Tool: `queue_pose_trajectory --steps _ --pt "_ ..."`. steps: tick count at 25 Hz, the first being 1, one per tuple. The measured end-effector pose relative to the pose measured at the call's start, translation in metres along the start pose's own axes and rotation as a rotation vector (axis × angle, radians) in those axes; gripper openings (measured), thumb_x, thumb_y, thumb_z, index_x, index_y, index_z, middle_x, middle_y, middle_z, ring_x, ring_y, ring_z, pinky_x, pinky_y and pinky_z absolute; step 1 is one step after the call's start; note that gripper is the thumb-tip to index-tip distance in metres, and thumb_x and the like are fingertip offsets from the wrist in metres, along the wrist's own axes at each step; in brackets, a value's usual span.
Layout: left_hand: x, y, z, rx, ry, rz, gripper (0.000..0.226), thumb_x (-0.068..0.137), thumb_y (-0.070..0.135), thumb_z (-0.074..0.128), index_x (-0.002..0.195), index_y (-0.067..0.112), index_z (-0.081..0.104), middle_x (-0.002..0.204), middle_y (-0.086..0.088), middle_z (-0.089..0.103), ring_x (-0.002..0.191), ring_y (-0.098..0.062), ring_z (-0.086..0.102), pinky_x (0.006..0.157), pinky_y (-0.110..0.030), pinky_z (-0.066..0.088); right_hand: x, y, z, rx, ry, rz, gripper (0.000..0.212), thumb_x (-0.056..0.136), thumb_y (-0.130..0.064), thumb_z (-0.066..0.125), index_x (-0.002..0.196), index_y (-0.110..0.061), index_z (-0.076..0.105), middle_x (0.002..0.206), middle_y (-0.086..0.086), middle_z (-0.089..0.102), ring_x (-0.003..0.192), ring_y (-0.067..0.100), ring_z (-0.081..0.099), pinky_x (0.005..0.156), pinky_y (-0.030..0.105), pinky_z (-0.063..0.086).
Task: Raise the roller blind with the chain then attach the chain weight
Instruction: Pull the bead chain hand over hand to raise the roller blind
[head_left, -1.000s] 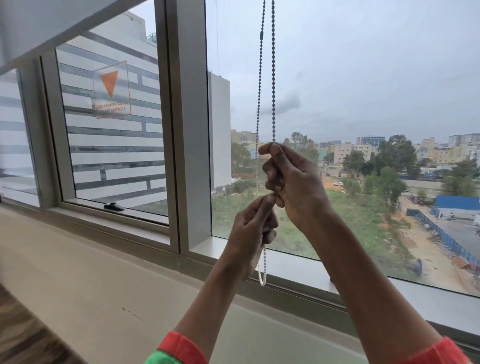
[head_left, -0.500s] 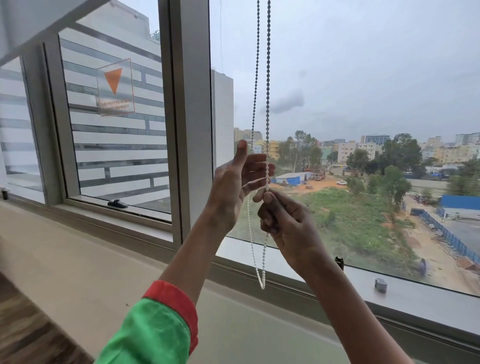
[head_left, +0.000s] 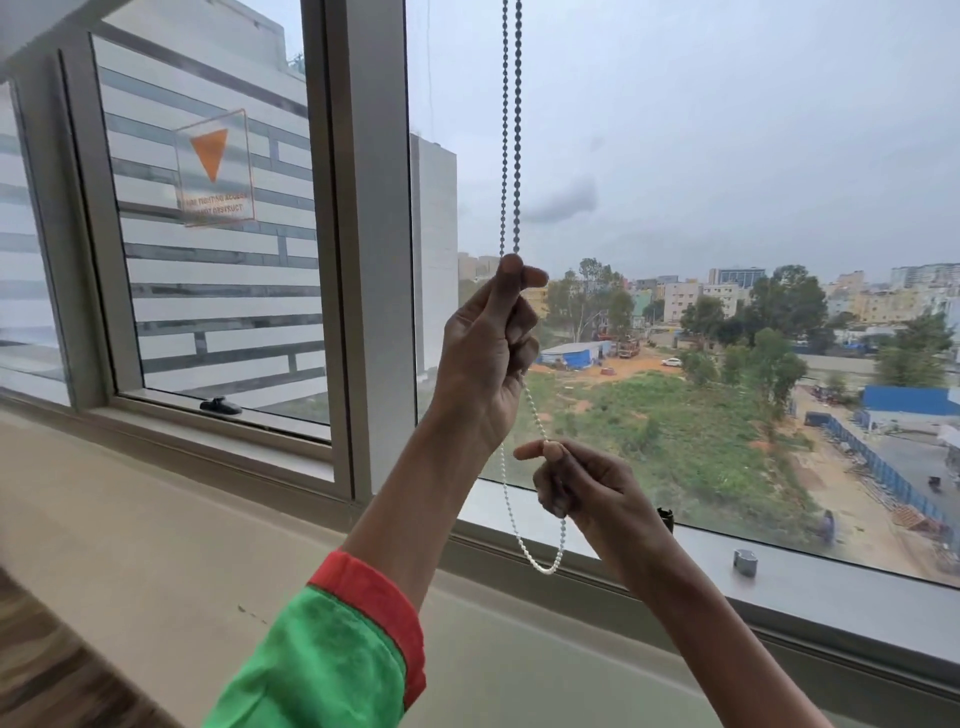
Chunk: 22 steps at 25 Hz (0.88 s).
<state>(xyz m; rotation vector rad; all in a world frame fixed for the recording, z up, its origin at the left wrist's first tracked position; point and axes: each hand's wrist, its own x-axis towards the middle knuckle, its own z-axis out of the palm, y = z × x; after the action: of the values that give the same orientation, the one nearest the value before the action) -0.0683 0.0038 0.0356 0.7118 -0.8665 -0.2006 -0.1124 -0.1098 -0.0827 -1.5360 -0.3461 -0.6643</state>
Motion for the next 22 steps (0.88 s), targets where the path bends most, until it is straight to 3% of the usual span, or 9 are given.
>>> queue_pose_trajectory --steps 3,5,7,12,15,18,22 --pt "-0.014 -0.017 -0.013 0.012 -0.017 -0.045 0.03 0.093 0.026 0.051 0.071 0.017 0.068 0.044 0.01 0.036 0.04 -0.004 0.025 0.037 -0.015 0.023 0.006 -0.013 -0.006 0.018 0.025 0.04 0.065 0.073 -0.064 0.059 0.116 -0.016 0.064 0.085 0.007 0.069 0.074 0.016 0.061 0.069 0.026 0.049" --pt "-0.024 -0.028 -0.019 0.018 -0.039 -0.08 0.027 0.09 0.029 0.052 0.071 0.017 0.068 0.044 0.01 0.035 0.041 -0.004 0.025 0.039 -0.015 0.023 0.018 -0.029 -0.003 0.063 0.041 0.012 0.066 0.081 -0.059 0.048 0.124 -0.01 0.056 0.1 0.015 0.067 0.09 0.024 0.063 0.084 0.037 0.049" --pt "-0.032 -0.038 -0.024 0.015 -0.051 -0.11 0.024 0.084 0.034 0.055 0.072 0.016 0.067 0.044 0.009 0.035 0.042 -0.004 0.025 0.041 -0.016 0.023 0.035 -0.049 0.004 0.094 0.065 -0.028 0.053 0.089 -0.045 0.041 0.123 -0.007 0.056 0.103 0.016 0.067 0.094 0.026 0.064 0.088 0.04 0.049" --pt "-0.049 -0.052 -0.037 0.068 -0.033 -0.16 0.023 0.081 0.035 0.057 0.068 0.019 0.068 0.046 0.009 0.033 0.042 -0.004 0.025 0.041 -0.015 0.022 0.069 -0.097 0.03 0.116 0.083 -0.147 0.024 0.096 -0.017 0.046 0.108 -0.004 0.062 0.085 0.011 0.069 0.075 0.022 0.068 0.074 0.034 0.056" --pt "-0.048 -0.05 -0.045 0.123 -0.032 -0.144 0.025 0.084 0.034 0.056 0.067 0.021 0.069 0.047 0.01 0.034 0.043 -0.004 0.026 0.044 -0.018 0.021 0.075 -0.1 0.045 0.103 0.118 -0.211 0.02 0.094 -0.008 0.048 0.095 -0.005 0.068 0.062 0.0 0.059 0.051 0.007 0.046 0.049 0.017 0.039" --pt "-0.045 -0.046 -0.049 0.261 -0.084 -0.145 0.033 0.087 0.041 0.053 0.068 0.021 0.071 0.047 0.006 0.045 0.043 -0.007 0.034 0.046 -0.021 0.025 0.069 -0.094 0.049 0.11 0.106 -0.285 0.022 0.094 -0.005 0.046 0.086 -0.01 0.067 0.061 0.0 0.048 0.049 0.004 0.037 0.048 0.014 0.03" --pt "-0.033 -0.041 -0.053 0.55 -0.104 -0.189 0.056 0.092 0.053 0.034 0.068 0.02 0.074 0.064 -0.002 0.071 0.06 -0.015 0.061 0.064 -0.028 0.041 0.053 -0.08 0.04 0.112 0.098 -0.303 0.02 0.092 -0.006 0.049 0.086 -0.012 0.068 0.059 -0.005 0.049 0.05 0.003 0.039 0.051 0.013 0.036"
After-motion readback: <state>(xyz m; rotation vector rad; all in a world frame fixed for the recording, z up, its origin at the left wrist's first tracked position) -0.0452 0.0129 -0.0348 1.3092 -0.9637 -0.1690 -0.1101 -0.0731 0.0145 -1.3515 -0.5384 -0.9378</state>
